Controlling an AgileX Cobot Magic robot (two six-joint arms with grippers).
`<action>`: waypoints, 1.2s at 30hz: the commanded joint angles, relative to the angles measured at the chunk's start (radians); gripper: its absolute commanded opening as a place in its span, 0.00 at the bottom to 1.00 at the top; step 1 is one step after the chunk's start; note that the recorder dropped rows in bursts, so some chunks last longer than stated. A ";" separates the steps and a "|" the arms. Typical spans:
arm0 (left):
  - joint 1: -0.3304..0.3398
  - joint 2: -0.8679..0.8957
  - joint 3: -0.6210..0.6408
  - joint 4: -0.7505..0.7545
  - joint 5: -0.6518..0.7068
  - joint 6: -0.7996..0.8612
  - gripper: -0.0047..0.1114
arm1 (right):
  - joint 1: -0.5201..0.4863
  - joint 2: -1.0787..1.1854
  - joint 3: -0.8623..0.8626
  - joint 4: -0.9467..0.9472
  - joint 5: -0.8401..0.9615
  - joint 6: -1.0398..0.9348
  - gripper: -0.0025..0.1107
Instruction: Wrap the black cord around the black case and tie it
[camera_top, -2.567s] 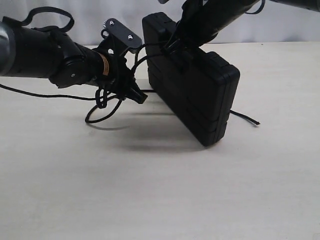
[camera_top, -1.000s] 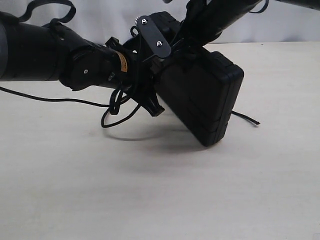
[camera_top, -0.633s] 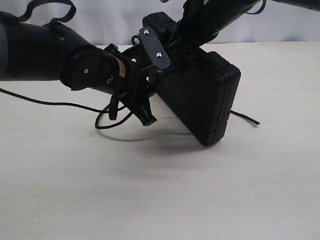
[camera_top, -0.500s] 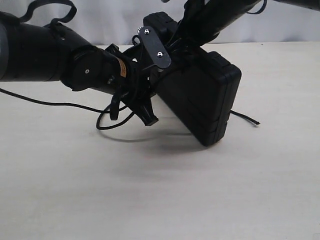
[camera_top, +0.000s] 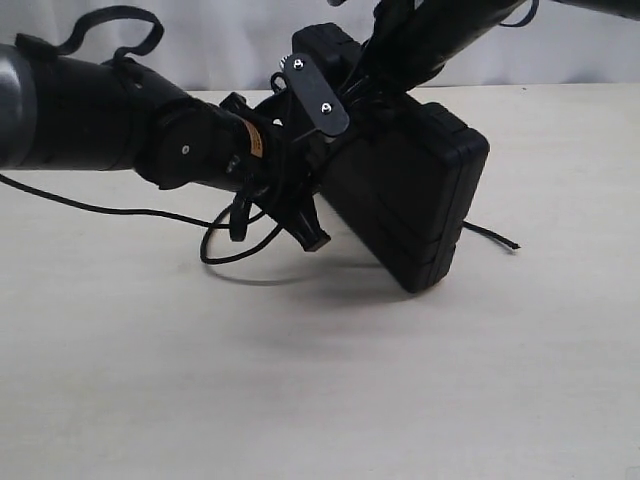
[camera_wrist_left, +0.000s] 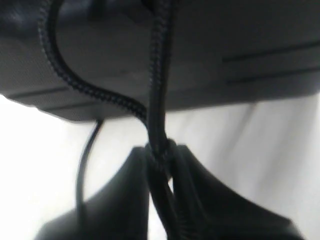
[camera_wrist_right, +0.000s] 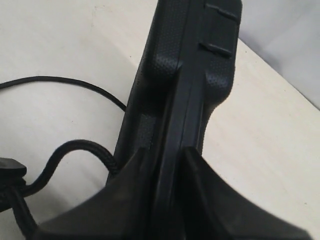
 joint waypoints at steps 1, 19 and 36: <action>0.004 0.036 -0.007 -0.004 -0.043 -0.031 0.04 | 0.017 0.090 0.062 0.115 0.329 0.012 0.06; 0.059 -0.015 -0.007 0.000 -0.071 -0.180 0.04 | 0.017 0.090 0.062 0.112 0.325 0.012 0.06; 0.034 -0.015 -0.007 0.023 -0.093 -0.178 0.04 | 0.017 0.090 0.062 0.112 0.320 0.012 0.29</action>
